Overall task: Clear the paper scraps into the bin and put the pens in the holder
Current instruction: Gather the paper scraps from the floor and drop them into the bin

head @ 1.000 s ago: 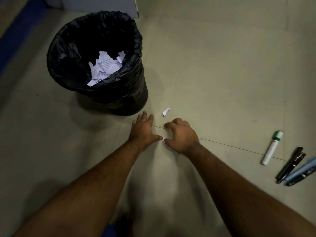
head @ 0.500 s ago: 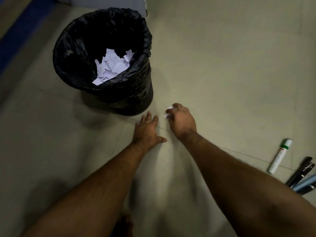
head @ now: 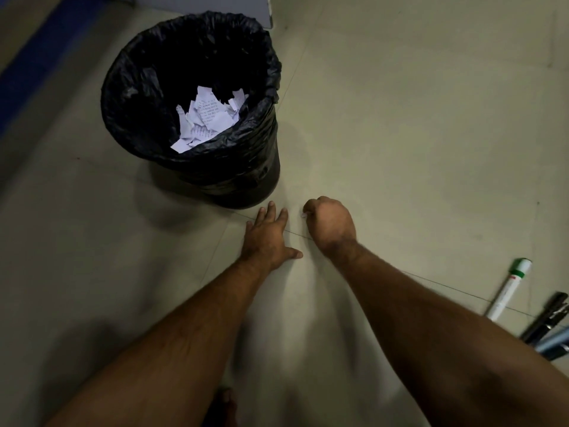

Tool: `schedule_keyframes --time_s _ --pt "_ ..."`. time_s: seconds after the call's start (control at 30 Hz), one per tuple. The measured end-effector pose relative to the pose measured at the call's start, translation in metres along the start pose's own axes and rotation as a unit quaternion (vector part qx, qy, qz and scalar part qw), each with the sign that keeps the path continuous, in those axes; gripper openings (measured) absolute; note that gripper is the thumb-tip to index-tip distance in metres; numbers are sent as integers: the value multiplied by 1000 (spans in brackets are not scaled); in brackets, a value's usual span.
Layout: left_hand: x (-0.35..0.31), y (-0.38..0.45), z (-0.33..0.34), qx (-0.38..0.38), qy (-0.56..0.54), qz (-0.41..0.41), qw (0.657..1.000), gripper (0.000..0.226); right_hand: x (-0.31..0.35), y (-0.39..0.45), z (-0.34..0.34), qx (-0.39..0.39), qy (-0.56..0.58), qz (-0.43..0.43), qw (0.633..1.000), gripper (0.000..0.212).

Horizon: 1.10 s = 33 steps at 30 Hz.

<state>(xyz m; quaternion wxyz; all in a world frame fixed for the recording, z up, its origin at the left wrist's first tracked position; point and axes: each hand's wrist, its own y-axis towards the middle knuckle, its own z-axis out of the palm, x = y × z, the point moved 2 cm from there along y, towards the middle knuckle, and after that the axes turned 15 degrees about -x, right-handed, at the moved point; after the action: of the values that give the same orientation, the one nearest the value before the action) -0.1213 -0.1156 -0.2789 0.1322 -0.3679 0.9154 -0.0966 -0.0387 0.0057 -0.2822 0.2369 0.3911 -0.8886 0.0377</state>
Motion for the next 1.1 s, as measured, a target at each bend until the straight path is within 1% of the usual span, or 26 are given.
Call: schedule_keyframes --time_s 0.07,0.1,0.17,0.2,0.23,0.27,0.3,0.33,0.37,0.43,0.5,0.57,0.6,0.63,0.67,0.7,0.77,0.8,0.87,0.9,0.93,1.0,1.1 --pt "0 0 -1 -7 -8 -1 1000 113 -2 -11 -8 -32 61 52 996 20" --pt "1 0 -2 -6 -7 -1 1000 112 -2 -15 -13 -61 112 103 986 17" --pt "0 -3 -5 2 -8 -3 1000 109 5 -23 -29 -125 204 189 952 13" --pt "-2 -9 -11 6 -26 -10 1000 101 14 -27 -43 -149 239 206 937 9" --pt "-4 -7 -14 4 -63 -11 998 86 20 -25 -51 -172 273 224 920 6" --pt "-7 -8 -22 -15 -115 -11 993 65 28 -22 -61 -192 305 235 903 5" --pt "-9 -11 -34 -55 -165 -17 985 45 38 -17 -73 -205 329 239 890 4" --pt "-12 -16 -48 -103 -202 -29 973 30 49 -12 -84 -214 346 241 881 4" --pt "-12 -22 -64 -155 -239 -51 957 22 61 -6 -96 -222 359 237 875 4" --pt "-17 -29 -94 -224 -321 -109 914 16 83 9 -116 -238 375 215 870 5" --pt "-16 -39 -128 -278 -401 -162 858 20 113 23 -136 -237 391 172 873 6" --pt "-13 -40 -154 -311 -480 -215 792 27 140 35 -151 -229 379 113 890 7" --pt "-11 -39 -165 -315 -506 -244 765 30 150 41 -156 -224 358 80 903 9" --pt "-5 -37 -179 -311 -529 -275 740 33 164 49 -161 -219 333 47 916 10" --pt "-2 -37 -188 -286 -549 -313 720 38 173 55 -164 -209 298 24 931 12" --pt "4 -36 -195 -257 -577 -348 693 44 186 64 -166 -195 262 3 945 15" --pt "12 -38 -203 -207 -626 -400 637 51 203 81 -167 -141 180 -18 973 22" --pt "18 -41 -208 -197 -639 -415 617 52 213 87 -166 -108 131 -30 985 25" --pt "27 -42 -209 -175 -649 -441 595 49 223 91 -167 -37 42 -57 997 31" --pt "31 -42 -209 -162 -654 -450 586 46 226 91 -167 -12 19 -69 997 34" --pt "35 -41 -208 -154 -659 -455 579 41 227 89 -169 0 16 -75 997 37" --pt "41 -34 -212 -145 -674 -456 563 27 226 88 -171 -16 48 -73 996 35" --pt "44 -22 -221 -184 -712 -447 509 30 224 87 -170 -84 125 -41 988 34"
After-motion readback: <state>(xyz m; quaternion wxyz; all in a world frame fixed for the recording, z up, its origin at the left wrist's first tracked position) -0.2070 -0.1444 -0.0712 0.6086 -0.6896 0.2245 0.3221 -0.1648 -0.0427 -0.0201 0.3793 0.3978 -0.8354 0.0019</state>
